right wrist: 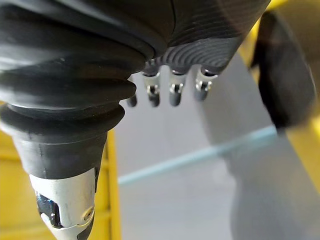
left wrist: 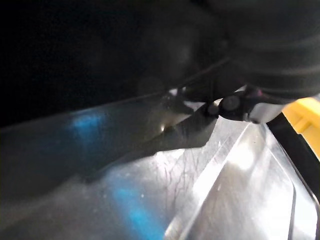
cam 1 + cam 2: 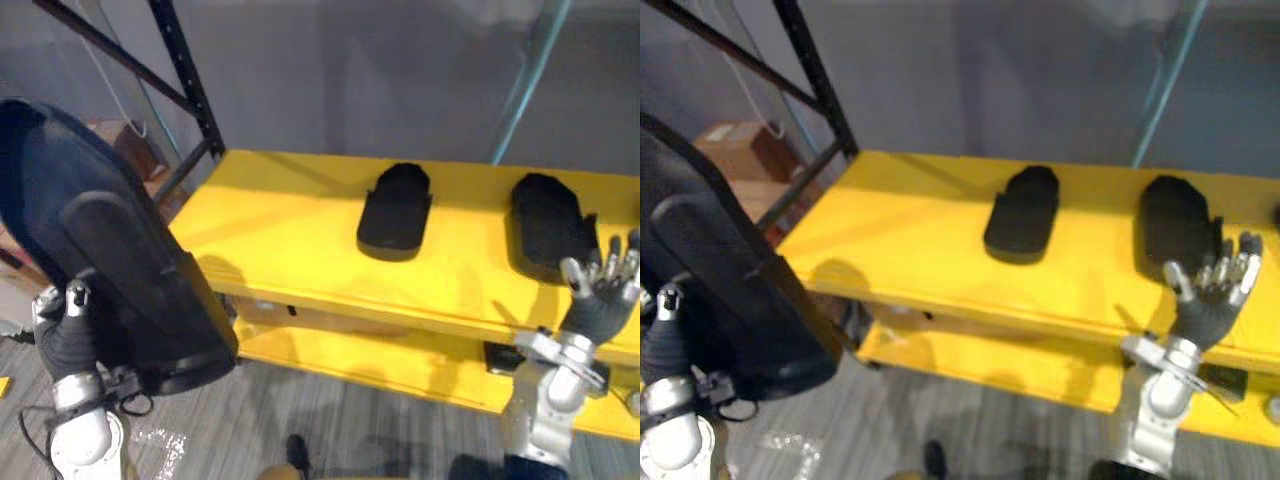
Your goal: Walk over and take plastic housings, then place them on the shelf
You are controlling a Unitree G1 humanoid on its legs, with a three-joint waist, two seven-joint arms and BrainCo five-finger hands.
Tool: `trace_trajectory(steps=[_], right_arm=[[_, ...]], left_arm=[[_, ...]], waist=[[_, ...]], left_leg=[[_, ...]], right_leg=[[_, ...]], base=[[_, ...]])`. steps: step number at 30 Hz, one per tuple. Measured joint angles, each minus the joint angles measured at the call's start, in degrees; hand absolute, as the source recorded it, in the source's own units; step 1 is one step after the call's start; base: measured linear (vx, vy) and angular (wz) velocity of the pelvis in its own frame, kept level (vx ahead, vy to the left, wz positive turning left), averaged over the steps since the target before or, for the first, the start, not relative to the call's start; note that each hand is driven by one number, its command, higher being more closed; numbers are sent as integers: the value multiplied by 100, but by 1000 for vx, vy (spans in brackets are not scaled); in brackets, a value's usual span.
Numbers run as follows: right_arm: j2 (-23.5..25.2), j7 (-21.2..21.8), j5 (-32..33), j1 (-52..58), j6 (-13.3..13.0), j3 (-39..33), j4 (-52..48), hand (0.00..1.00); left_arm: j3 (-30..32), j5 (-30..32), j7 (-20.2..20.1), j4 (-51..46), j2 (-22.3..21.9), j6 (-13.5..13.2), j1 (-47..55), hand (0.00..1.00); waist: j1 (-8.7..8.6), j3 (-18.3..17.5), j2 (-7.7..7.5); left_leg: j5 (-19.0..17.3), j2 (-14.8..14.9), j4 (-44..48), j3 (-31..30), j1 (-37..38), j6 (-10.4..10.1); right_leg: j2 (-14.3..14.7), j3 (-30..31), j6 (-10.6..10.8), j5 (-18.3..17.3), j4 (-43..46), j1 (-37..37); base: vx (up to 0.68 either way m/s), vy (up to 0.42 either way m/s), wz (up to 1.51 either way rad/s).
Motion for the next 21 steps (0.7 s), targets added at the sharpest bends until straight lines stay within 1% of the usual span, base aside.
trace_trajectory(steps=[1,2,3,4,5,6,8,10,11,12,13,15,19,21], right_arm=[[-81,-26,-1,5,76,-61,-28,0],[-133,-53,-10,29,118,-77,-27,0],[-218,-208,-193,115,152,-165,-27,0],[-273,-368,-362,167,189,-269,-27,0],[-306,-471,-450,179,223,-318,-27,0],[-412,-718,-551,244,245,-449,-11,0],[-633,-1142,-719,360,263,-829,219,0],[-866,-1424,-715,388,282,-1189,797,0],[-966,-1490,-688,417,289,-1423,1161,0],[-997,-1487,-682,436,307,-1524,1313,0],[-1040,-1473,-674,497,348,-1664,1574,0],[-1053,-1409,-662,630,354,-1787,1962,0],[-997,-1143,-663,935,449,-1637,2902,0],[-964,-1013,-664,1060,532,-1551,3352,0]], left_arm=[[41,41,2,295,169,165,-152,100],[60,66,4,462,247,241,-228,100],[96,198,18,815,426,433,-426,100],[132,210,32,1205,642,585,-586,100],[154,211,53,1402,759,648,-653,100],[154,218,119,1821,1026,775,-837,100],[154,202,207,2621,1514,873,-1220,100],[148,192,254,3262,1902,934,-1544,100],[139,180,264,3557,2118,1038,-1737,100],[139,174,271,3663,2213,1075,-1793,100],[133,150,278,3825,2367,1134,-1859,100],[123,149,274,4012,2483,1235,-2026,100],[-304,139,137,4461,3003,1388,-2443,100],[-492,137,5,4592,3141,1481,-2653,100]], waist=[[-53,10,23],[-73,12,26],[-106,11,28],[-183,13,26],[-232,14,27],[-280,18,35],[-375,40,57],[-385,40,58],[-428,49,76],[-471,54,84],[-553,65,105],[-659,85,141],[-683,124,225],[-692,146,264]], left_leg=[[6,30,0,66,-20,-5],[5,41,0,105,-22,-5],[6,58,0,168,-22,-5],[7,70,1,240,-22,-6],[7,72,1,273,-22,-6],[3,82,2,332,-24,-10],[-16,95,1,454,-31,-30],[-40,122,1,627,-6,-57],[-42,139,1,695,-10,-60],[-41,146,1,727,-9,-60],[-41,154,1,758,7,-60],[-41,170,1,775,50,-61],[-65,257,-2,921,78,-94],[-65,257,-3,922,83,-94]], right_leg=[[23,67,-1,44,-22,-50],[30,101,-4,68,-46,-68],[65,186,-7,102,-75,-104],[80,237,14,141,-91,-133],[81,260,15,161,-97,-146],[84,366,25,203,-94,-213],[90,481,28,254,-106,-270],[96,688,28,268,-99,-385],[109,743,22,295,-93,-415],[114,773,20,307,-94,-423],[119,827,17,317,-89,-438],[130,883,12,321,-81,-437],[205,1066,-31,333,-53,-536],[205,1072,-49,322,-38,-539]], base=[[-23,-2,-26],[-7,-1,-31],[-1,-4,-31],[7,-4,-27],[12,4,-27],[16,9,-28],[11,14,-34],[-1,11,-43],[7,-3,-34],[14,-12,-27],[11,-16,-22],[1,-22,-20],[-25,-18,-22],[-17,-1,-1]])
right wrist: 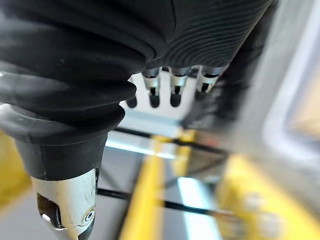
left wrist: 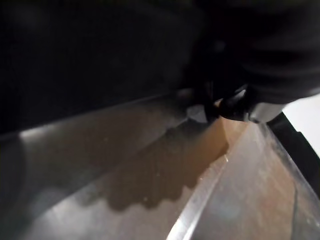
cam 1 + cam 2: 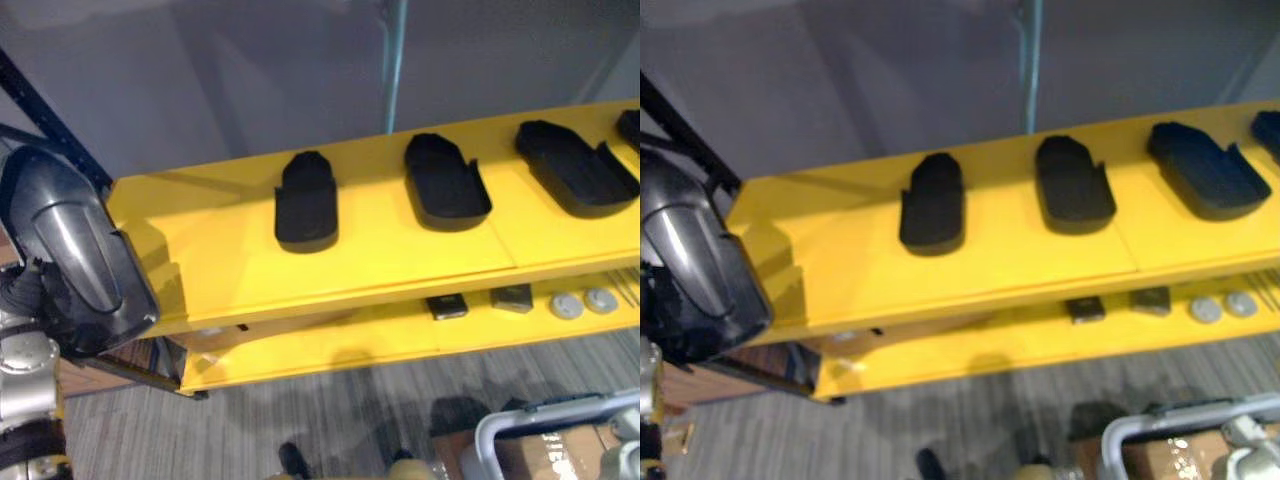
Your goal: Walk over and take plastic housings, then place them on the shelf
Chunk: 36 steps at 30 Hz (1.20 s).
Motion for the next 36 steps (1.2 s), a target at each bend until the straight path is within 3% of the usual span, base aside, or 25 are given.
trace_trajectory(steps=[5,7,13,19,29,30,36], right_arm=[[249,270,-41,128,230,475,745,0],[379,407,-40,146,288,610,957,0],[476,520,-44,161,330,1011,1244,0],[552,504,14,148,324,1247,1424,0],[696,497,16,128,322,1704,1411,0],[703,496,16,128,319,1705,1400,0],[703,480,20,103,318,1734,1394,0]], left_arm=[[-589,57,-538,449,566,118,-486,100],[-806,135,-755,728,813,303,-847,100],[-1008,296,-772,1424,1171,679,-1695,100],[-1223,303,-689,1701,1270,867,-2265,100],[-1231,307,-497,1702,1446,887,-2961,100],[-1232,339,-489,1702,1488,887,-3035,0],[-1376,476,-428,1702,1498,884,-3198,0]], waist=[[-2,104,32],[-14,186,5],[-166,522,-268],[-172,811,-484],[-144,1211,-718],[-144,1238,-751],[-139,1329,-790]], left_leg=[[0,1,0,71,-21,0],[4,4,0,97,-106,1],[55,5,3,169,-311,24],[82,2,10,298,-532,57],[140,24,33,308,-801,81],[141,23,32,318,-807,82],[144,25,7,312,-814,85]], right_leg=[[-8,88,-30,-20,89,-104],[-8,125,-31,-20,154,-236],[-3,251,1,24,280,-557],[3,401,7,68,359,-900],[54,611,-9,64,504,-1252],[54,632,-12,62,515,-1268],[67,712,-39,43,516,-1275]], base=[[-18,9,-7],[-30,13,-4],[-19,8,-7],[-11,4,-9],[-4,0,-1],[0,0,0],[0,0,0]])
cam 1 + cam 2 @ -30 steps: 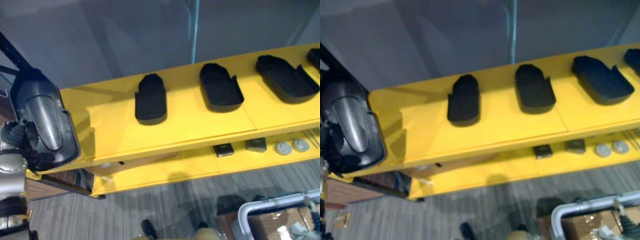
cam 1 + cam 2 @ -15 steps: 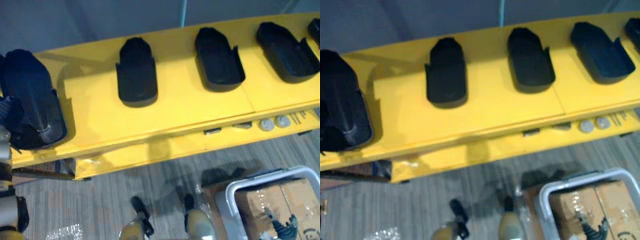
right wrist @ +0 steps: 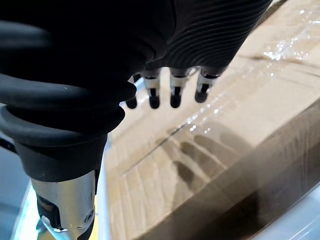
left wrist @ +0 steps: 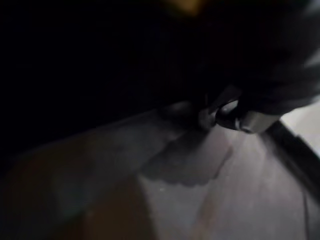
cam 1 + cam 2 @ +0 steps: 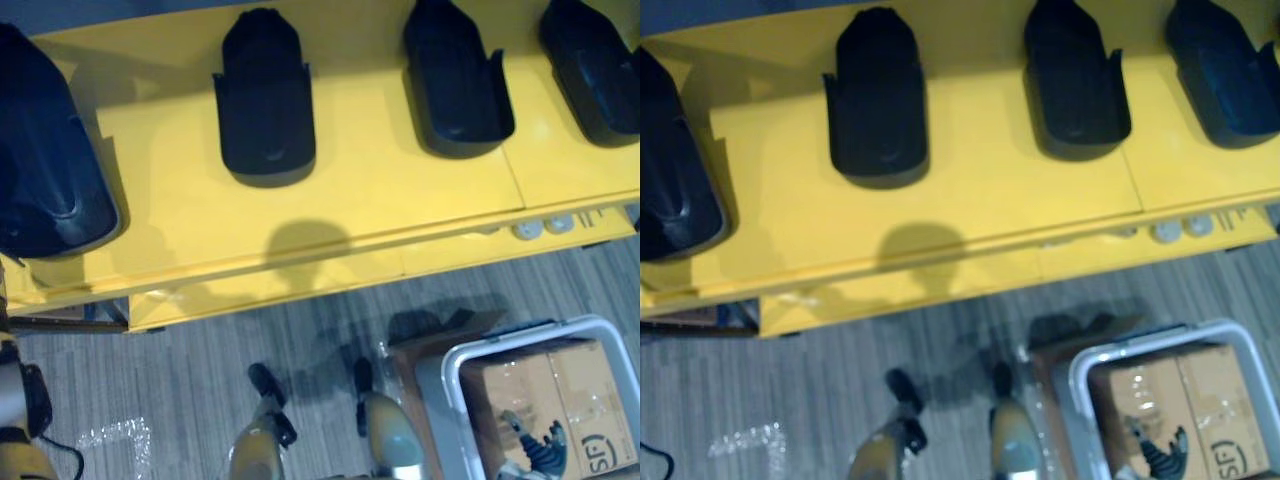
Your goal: Walk over and take plastic housings, then place them on the shelf
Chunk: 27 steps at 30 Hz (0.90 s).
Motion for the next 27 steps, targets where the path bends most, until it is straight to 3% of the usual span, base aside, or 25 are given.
trace_trajectory(steps=[6,12,15,20,24,25,27], right_arm=[[-3,-32,102,-86,-50,52,-72,0],[-71,73,108,-207,-157,52,-208,0],[-154,103,117,-234,-198,52,-227,0],[-165,123,218,-234,-560,41,-247,0],[-159,-164,211,-219,-1025,41,-699,0],[-160,-294,214,-226,-1184,41,-968,0],[-159,-444,210,-231,-1307,48,-1377,0]], left_arm=[[-84,0,442,1,-1,-39,-346,0],[-244,-3,739,-3,-2,-257,-570,0],[-274,-13,914,-5,-7,-326,-571,0],[-278,-253,1511,-164,-7,-648,-575,0],[-285,-314,1967,-882,-3,-1185,-509,0],[-260,-413,2095,-1248,-2,-1373,-315,100],[-118,-479,2234,-1989,-18,-1616,318,100]], waist=[[-15,8,-13],[-43,8,-13],[-146,8,-13],[-203,6,-7],[-224,-36,57],[-227,-125,125],[-206,-367,243]], left_leg=[[4,3,6,7,12,-4],[10,19,5,115,52,2],[10,20,-2,155,133,3],[7,34,-8,267,244,2],[-1,18,-11,191,501,-9],[-7,15,-12,142,523,-16],[-26,16,-14,102,569,-41]], right_leg=[[8,28,2,19,-1,4],[40,221,-28,148,-133,25],[42,266,-7,253,-305,158],[51,351,39,342,-469,279],[28,276,58,359,-594,636],[21,207,59,360,-646,719],[16,131,71,368,-748,840]], base=[[0,0,0],[-21,15,-10],[-34,20,-8],[-29,5,-11],[10,-5,6],[16,-14,16],[60,-25,12]])
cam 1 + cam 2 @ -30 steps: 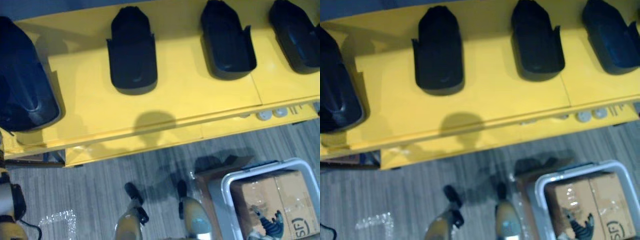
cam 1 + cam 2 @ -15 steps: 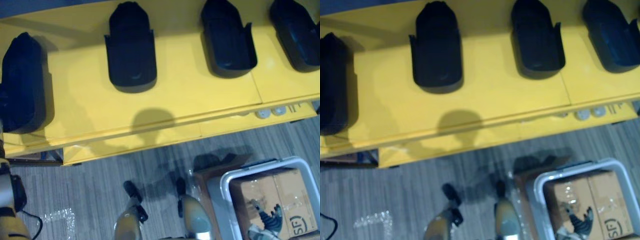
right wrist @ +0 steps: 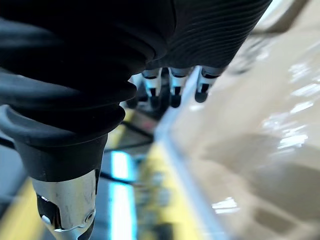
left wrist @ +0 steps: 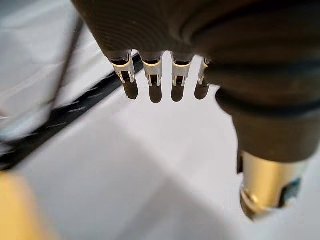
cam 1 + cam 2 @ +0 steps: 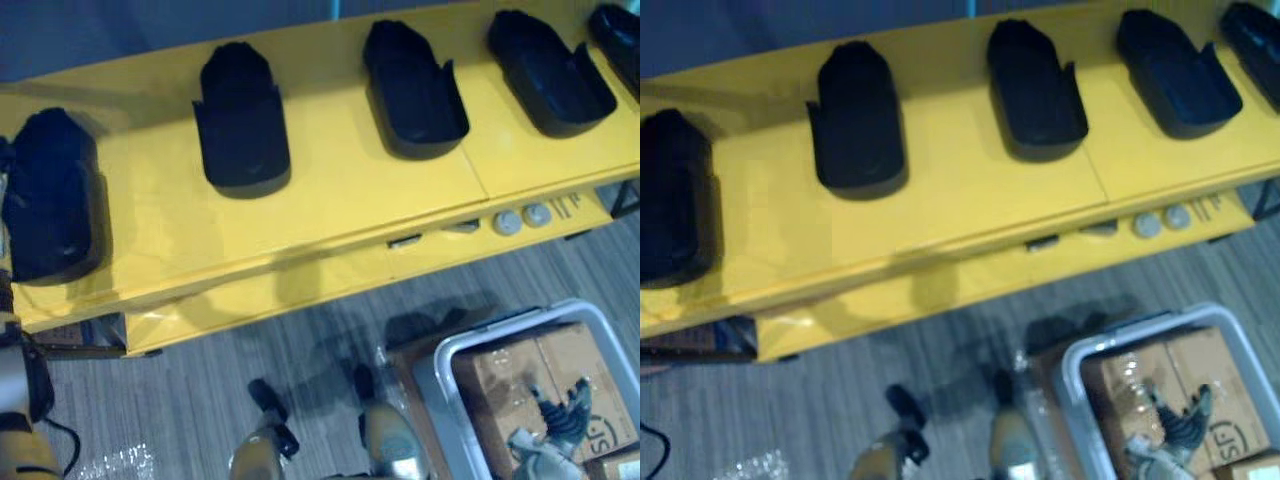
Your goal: Walk over and take plastic housings, then place them on the shelf
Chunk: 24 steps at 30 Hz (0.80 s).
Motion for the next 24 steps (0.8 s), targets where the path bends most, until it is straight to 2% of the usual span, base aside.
trace_trajectory(steps=[2,3,7,8,11,12,14,16,19,24], right_arm=[[-1,-68,-1,-14,-45,5,-281,0],[5,-151,-2,-3,-42,4,-388,0],[145,-390,-37,69,144,-18,-851,0],[238,-462,-179,69,249,-75,-859,0],[491,-694,-275,190,536,-172,-854,0],[540,-729,-275,223,580,-197,-851,0],[696,-890,-383,252,629,-388,-824,0],[735,-995,-412,260,760,-494,-709,0],[807,-1152,-441,219,950,-613,-329,0],[815,-1368,-419,152,982,-688,194,0]], left_arm=[[348,2,4,-710,-184,-179,796,100],[639,0,-3,-1183,-468,-255,1330,100],[1652,-339,-73,-2640,-1671,-499,2890,100],[1914,-614,-186,-3004,-2069,-621,3349,100],[2212,-978,-595,-3770,-2943,-683,4400,100],[2222,-1049,-662,-3881,-3095,-690,4639,100],[2321,-1348,-986,-4171,-3871,-692,5497,100],[2312,-1404,-1203,-4223,-4411,-690,6003,100],[2178,-1572,-1502,-4214,-4925,-652,6482,100],[1879,-1540,-1890,-4051,-5007,-648,6531,100]], waist=[[82,-230,93],[104,-458,174],[362,-832,338],[465,-882,342],[737,-1028,311],[788,-1083,301],[855,-1187,269],[933,-1244,219],[1049,-1317,129],[1089,-1340,93]], left_leg=[[-26,4,-1,-39,164,-36],[-49,10,0,-140,204,-66],[-49,38,-1,-445,296,-68],[-52,49,-1,-484,319,-71],[-79,11,-2,-760,303,-89],[-80,5,-2,-768,282,-90],[-79,-83,-2,-897,241,-89],[-77,-136,-2,-930,233,-88],[-16,-198,-2,-1032,125,-12],[-2,-270,-3,-1057,103,18]], right_leg=[[-5,-64,1,1,-124,243],[0,-193,0,1,-224,394],[19,-581,-36,-26,-337,752],[33,-662,-63,-51,-348,807],[25,-983,-104,-163,-409,981],[14,-1050,-95,-186,-403,987],[-65,-1289,-69,-228,-403,1098],[-122,-1419,-51,-246,-400,1160],[-155,-1558,-46,-250,-398,1155],[-215,-1623,-41,-253,-364,1155]], base=[[85,-49,13],[77,-48,28],[18,-40,39],[-54,-27,38],[-65,-11,49],[-33,5,50],[-19,19,53],[-11,24,35],[-17,41,27],[-4,20,9]])
